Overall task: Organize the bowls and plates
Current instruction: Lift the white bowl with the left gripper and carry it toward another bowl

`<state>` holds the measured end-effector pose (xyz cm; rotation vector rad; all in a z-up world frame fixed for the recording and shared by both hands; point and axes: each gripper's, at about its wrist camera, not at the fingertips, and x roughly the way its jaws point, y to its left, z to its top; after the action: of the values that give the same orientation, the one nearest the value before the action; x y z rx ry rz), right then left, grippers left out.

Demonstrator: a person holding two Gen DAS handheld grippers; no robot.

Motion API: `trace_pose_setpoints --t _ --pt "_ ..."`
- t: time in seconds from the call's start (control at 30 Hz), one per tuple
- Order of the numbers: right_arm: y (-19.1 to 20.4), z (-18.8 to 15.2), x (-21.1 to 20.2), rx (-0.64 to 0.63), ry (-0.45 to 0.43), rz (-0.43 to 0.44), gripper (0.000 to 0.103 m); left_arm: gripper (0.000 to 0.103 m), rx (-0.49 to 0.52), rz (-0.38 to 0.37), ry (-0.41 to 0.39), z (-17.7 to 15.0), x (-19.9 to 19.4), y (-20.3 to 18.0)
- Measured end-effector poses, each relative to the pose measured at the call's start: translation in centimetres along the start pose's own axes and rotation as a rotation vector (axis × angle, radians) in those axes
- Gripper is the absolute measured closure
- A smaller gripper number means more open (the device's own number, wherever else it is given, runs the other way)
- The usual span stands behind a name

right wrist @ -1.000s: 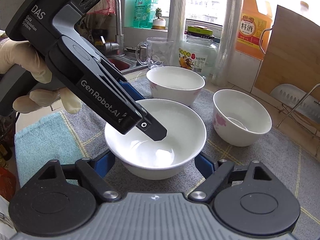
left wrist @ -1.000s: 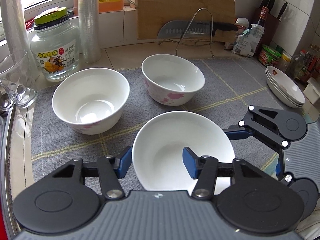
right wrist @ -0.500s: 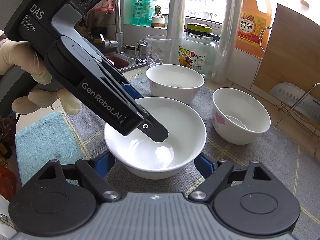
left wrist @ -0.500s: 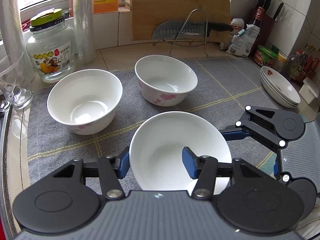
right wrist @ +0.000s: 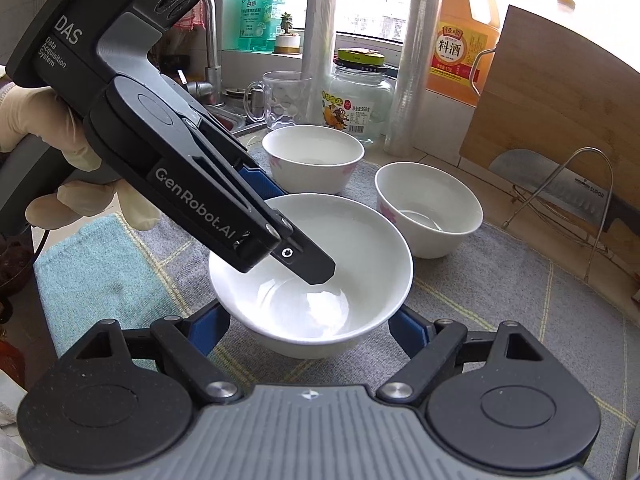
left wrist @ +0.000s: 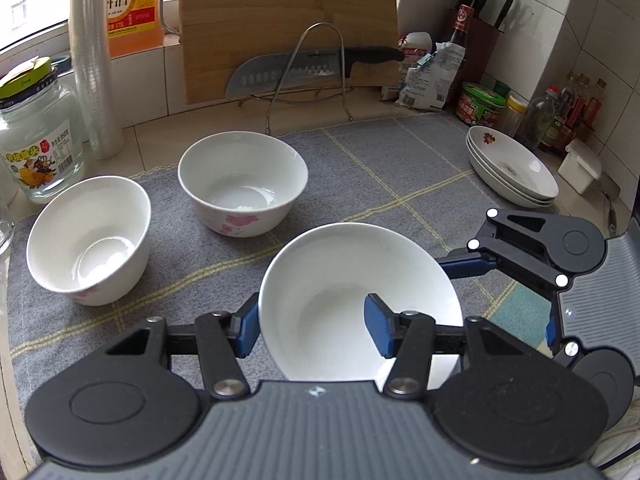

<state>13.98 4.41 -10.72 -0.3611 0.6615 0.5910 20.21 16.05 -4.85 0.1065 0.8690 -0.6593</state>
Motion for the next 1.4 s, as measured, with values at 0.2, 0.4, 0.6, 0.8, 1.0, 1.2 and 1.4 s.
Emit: trace_pose_setpoints --t 0.2,0.4,0.6,0.8,1.0,1.2,1.4 --pt "-1.4 -1.4 -1.7 0.032 0.011 -0.057 0.014 0.050 0.047 -0.050 0.003 1.0 1.5 -2.4" --pt "-3.1 -2.8 -3.0 0.067 0.025 -0.104 0.014 0.050 0.084 -0.089 0.012 2.1 3.0 -4.2" --pt "-4.3 -4.0 -3.7 0.099 0.041 -0.134 0.014 0.050 0.108 -0.114 0.026 2.8 4.4 -5.5" --pt "-5.1 -4.6 -3.7 0.121 0.060 -0.145 0.014 0.050 0.120 -0.132 0.044 3.0 5.5 -6.0" --pt "-5.4 -5.2 -3.7 0.137 0.078 -0.150 0.014 0.050 0.121 -0.145 0.059 3.0 6.3 -6.5" --pt "-5.7 -5.5 -3.8 0.153 0.093 -0.148 0.014 0.050 0.123 -0.156 0.066 3.1 6.9 -6.8" --pt "-5.9 -5.3 -3.8 0.167 0.090 -0.140 0.014 0.050 0.122 -0.153 0.067 3.1 7.0 -6.7"
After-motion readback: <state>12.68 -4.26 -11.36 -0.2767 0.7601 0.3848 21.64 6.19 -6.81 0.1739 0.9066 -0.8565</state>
